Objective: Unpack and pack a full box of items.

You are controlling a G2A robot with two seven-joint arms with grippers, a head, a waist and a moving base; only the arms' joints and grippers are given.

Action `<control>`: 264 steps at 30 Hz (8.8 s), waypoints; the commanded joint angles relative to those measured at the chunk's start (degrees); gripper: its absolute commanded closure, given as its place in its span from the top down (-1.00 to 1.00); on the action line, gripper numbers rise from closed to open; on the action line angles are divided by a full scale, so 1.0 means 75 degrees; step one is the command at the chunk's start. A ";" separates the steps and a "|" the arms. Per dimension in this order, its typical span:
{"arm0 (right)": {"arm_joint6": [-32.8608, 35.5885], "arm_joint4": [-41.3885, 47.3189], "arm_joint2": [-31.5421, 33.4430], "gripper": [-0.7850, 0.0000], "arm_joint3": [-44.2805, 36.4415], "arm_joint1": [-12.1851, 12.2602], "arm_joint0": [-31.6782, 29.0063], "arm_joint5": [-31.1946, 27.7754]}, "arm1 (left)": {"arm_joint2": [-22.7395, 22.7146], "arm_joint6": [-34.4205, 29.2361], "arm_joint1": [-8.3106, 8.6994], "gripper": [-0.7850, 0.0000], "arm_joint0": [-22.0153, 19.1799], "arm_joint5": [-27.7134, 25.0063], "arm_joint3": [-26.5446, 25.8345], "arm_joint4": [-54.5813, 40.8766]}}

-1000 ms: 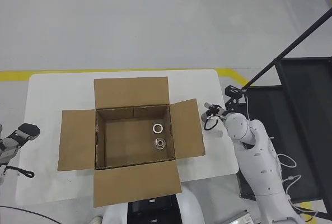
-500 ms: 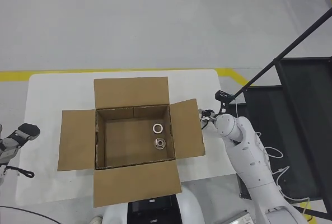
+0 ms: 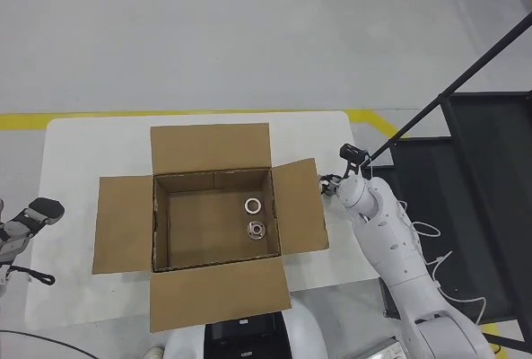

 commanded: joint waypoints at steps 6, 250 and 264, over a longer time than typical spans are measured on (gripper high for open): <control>-0.0010 0.0061 -0.0056 -0.87 0.0000 -0.0018 -0.0015 0.0052 | 0.0000 0.0000 0.0000 1.00 0.0000 0.0000 0.0000 0.0000; 0.4203 0.5354 0.0983 1.00 -0.5309 0.1120 -0.3299 -0.4969 | 0.1970 -0.2413 0.0322 1.00 -0.1367 0.3085 -0.0650 0.0672; 0.4601 0.5646 0.0370 1.00 -0.4424 0.1289 -0.4087 -0.5385 | 0.1419 -0.2341 0.0367 1.00 -0.1048 0.2983 -0.0371 0.0441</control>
